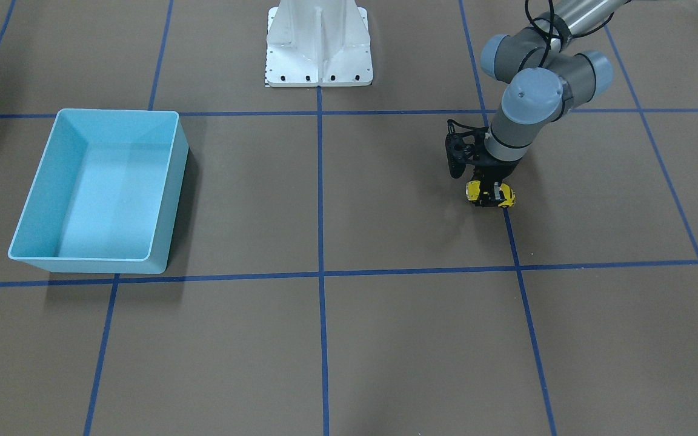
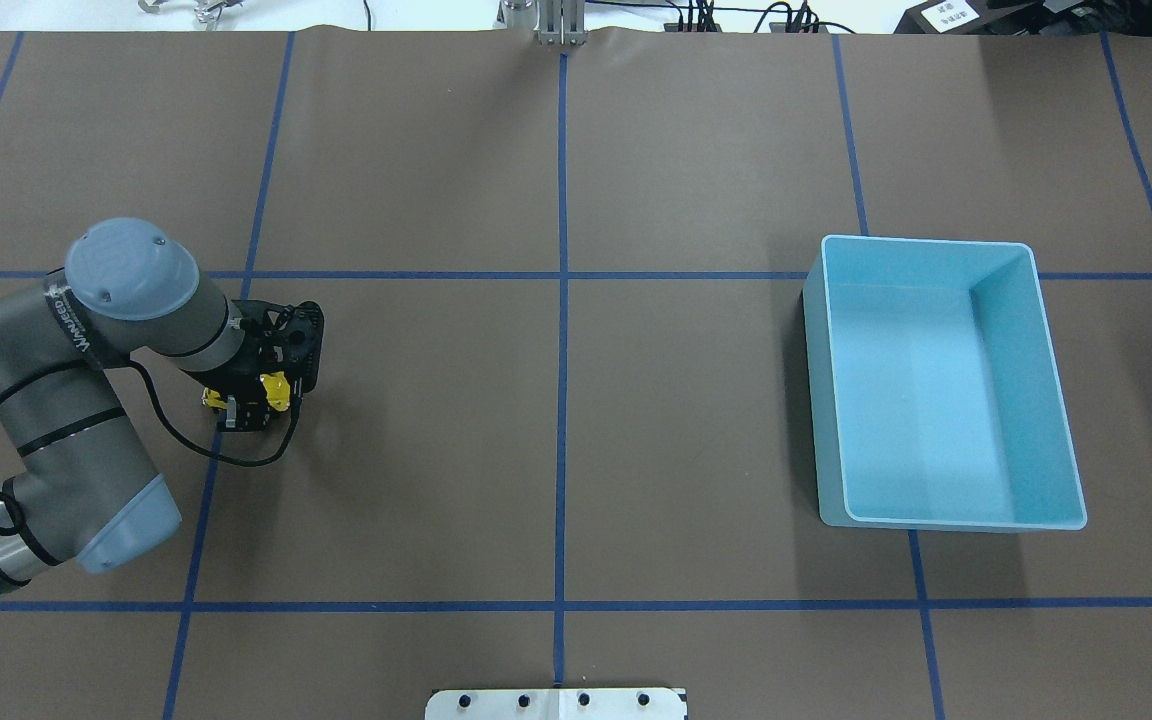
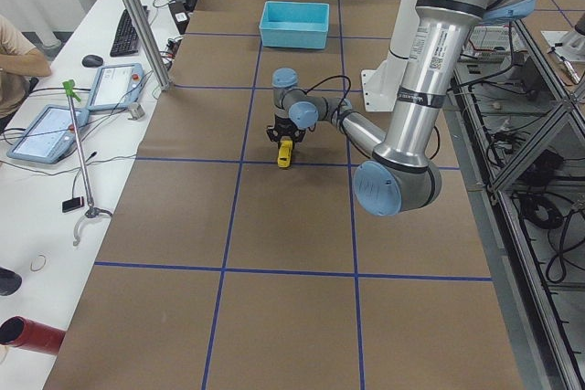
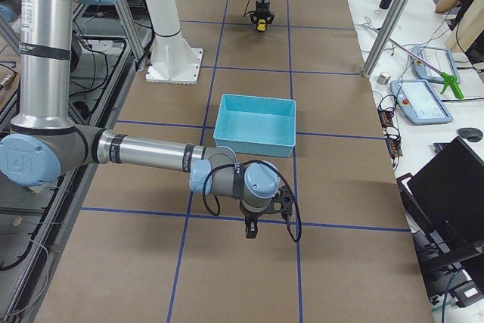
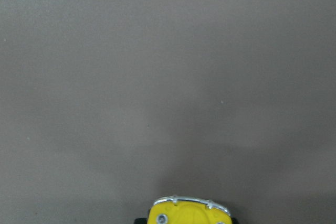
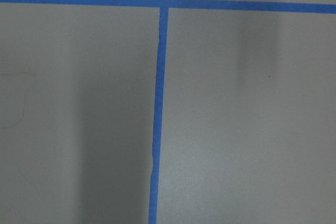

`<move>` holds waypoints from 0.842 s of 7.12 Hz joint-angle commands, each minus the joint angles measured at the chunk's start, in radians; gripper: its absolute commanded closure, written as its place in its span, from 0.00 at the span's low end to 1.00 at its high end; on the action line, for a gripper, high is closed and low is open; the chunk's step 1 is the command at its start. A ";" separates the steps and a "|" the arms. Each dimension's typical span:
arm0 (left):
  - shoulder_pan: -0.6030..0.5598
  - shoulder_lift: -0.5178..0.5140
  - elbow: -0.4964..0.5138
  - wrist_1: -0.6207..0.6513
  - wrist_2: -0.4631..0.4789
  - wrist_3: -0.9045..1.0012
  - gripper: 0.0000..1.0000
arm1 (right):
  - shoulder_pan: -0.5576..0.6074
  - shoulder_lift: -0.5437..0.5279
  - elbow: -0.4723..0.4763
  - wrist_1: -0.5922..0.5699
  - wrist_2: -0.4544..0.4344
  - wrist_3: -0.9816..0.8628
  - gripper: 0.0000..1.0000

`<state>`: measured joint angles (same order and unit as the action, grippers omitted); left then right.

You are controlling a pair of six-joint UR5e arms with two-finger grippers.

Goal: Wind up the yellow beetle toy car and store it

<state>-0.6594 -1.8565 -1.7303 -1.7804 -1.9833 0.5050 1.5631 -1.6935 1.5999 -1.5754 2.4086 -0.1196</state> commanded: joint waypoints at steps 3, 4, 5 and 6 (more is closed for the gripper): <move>-0.008 0.054 -0.024 -0.033 -0.002 0.003 1.00 | 0.000 0.000 0.000 0.002 0.001 0.000 0.00; -0.011 0.060 -0.029 -0.033 -0.002 0.019 1.00 | 0.000 0.000 0.000 0.002 0.001 0.000 0.00; -0.016 0.066 -0.029 -0.039 -0.002 0.026 1.00 | 0.000 0.000 0.000 0.002 0.000 0.000 0.00; -0.016 0.080 -0.028 -0.059 0.000 0.027 1.00 | 0.000 0.000 0.000 0.002 0.000 0.000 0.00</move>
<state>-0.6731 -1.7899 -1.7580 -1.8222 -1.9847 0.5273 1.5631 -1.6935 1.5999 -1.5739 2.4089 -0.1197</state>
